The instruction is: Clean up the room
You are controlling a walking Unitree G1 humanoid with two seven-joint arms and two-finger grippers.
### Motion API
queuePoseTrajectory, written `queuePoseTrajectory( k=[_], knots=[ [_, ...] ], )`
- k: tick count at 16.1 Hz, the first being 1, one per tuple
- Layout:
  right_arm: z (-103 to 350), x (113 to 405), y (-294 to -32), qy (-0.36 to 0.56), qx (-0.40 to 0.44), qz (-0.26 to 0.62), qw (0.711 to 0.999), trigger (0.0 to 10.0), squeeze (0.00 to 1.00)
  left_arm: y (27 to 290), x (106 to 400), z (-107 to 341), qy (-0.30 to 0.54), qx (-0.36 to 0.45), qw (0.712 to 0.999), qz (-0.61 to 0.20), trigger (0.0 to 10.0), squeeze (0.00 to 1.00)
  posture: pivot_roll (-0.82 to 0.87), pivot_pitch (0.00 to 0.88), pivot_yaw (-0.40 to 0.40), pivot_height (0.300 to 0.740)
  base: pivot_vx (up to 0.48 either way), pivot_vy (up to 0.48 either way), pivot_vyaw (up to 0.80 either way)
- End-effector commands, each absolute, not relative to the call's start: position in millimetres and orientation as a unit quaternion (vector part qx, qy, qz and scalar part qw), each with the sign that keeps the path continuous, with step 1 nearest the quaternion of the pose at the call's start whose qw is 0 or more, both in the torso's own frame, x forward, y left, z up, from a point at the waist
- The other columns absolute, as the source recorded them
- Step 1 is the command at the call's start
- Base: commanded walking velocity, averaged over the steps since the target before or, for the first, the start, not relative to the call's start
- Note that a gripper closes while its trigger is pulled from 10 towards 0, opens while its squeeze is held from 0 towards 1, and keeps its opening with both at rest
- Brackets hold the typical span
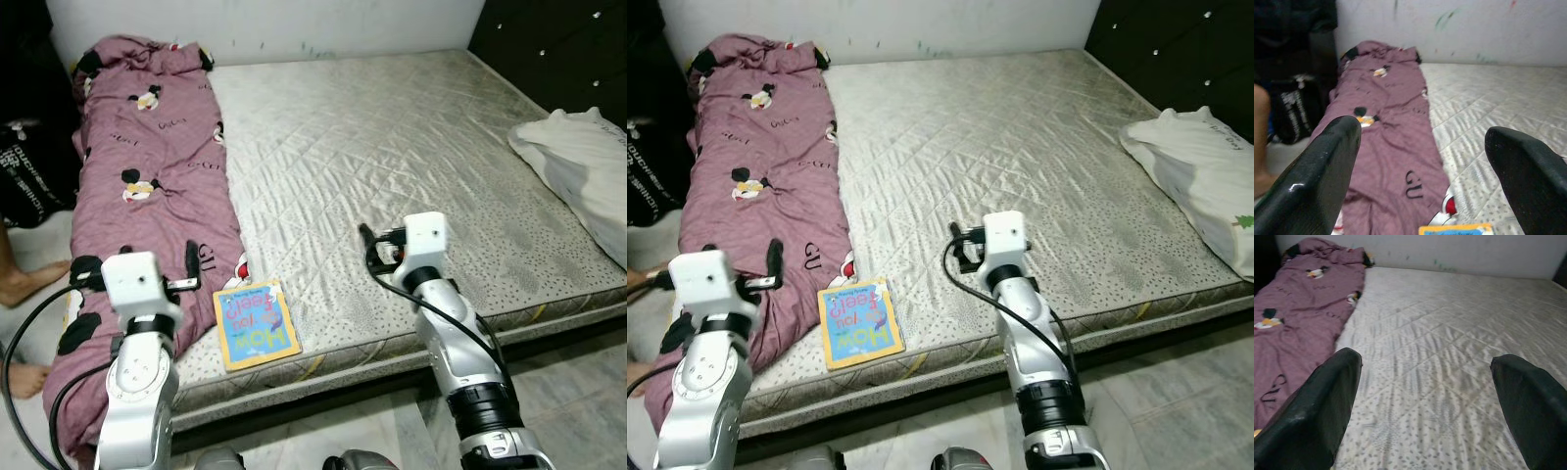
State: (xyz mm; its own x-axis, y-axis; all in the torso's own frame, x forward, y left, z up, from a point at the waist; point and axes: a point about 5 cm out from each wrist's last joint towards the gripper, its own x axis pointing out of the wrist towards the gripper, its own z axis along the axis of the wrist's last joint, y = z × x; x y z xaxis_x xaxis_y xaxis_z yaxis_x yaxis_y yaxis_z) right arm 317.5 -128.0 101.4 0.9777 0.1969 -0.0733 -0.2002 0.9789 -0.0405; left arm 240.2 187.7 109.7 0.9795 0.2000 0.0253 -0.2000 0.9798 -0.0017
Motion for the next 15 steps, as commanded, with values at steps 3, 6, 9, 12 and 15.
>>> queuePoseTrajectory(
  k=[3, 6, 9, 12, 15],
  knots=[
    [103.1, 316.9, -129.0, 0.033, -0.019, 0.108, 0.993, 10.0, 0.0, 192.4, 233.7, 111.4, -0.008, -0.01, 0.993, 0.12, 10.0, 0.0, 0.07, 0.082, -0.041, 0.74, 0.0, 0.0, 0.0],
    [102.0, 314.6, -129.3, 0.033, -0.012, 0.112, 0.993, 10.0, 0.0, 190.7, 233.2, 109.8, 0.0, -0.017, 0.993, 0.114, 10.0, 0.0, 0.07, 0.101, -0.036, 0.74, 0.0, 0.0, 0.0],
    [100.8, 312.8, -128.3, 0.035, -0.014, 0.119, 0.992, 10.0, 0.0, 190.7, 231.7, 110.4, 0.002, -0.019, 0.993, 0.116, 10.0, 0.0, 0.07, 0.111, -0.036, 0.71, 0.0, 0.0, 0.0],
    [101.2, 312.7, -128.7, 0.035, -0.014, 0.12, 0.992, 10.0, 0.0, 191.0, 231.0, 109.9, 0.006, -0.022, 0.993, 0.118, 10.0, 0.0, 0.07, 0.121, -0.04, 0.685, 0.0, 0.0, 0.0],
    [101.5, 312.9, -128.6, 0.037, -0.013, 0.123, 0.992, 10.0, 0.0, 190.6, 231.8, 110.5, 0.007, -0.023, 0.993, 0.117, 10.0, 0.0, 0.07, 0.129, -0.041, 0.65, 0.0, 0.0, 0.0]
  ],
)
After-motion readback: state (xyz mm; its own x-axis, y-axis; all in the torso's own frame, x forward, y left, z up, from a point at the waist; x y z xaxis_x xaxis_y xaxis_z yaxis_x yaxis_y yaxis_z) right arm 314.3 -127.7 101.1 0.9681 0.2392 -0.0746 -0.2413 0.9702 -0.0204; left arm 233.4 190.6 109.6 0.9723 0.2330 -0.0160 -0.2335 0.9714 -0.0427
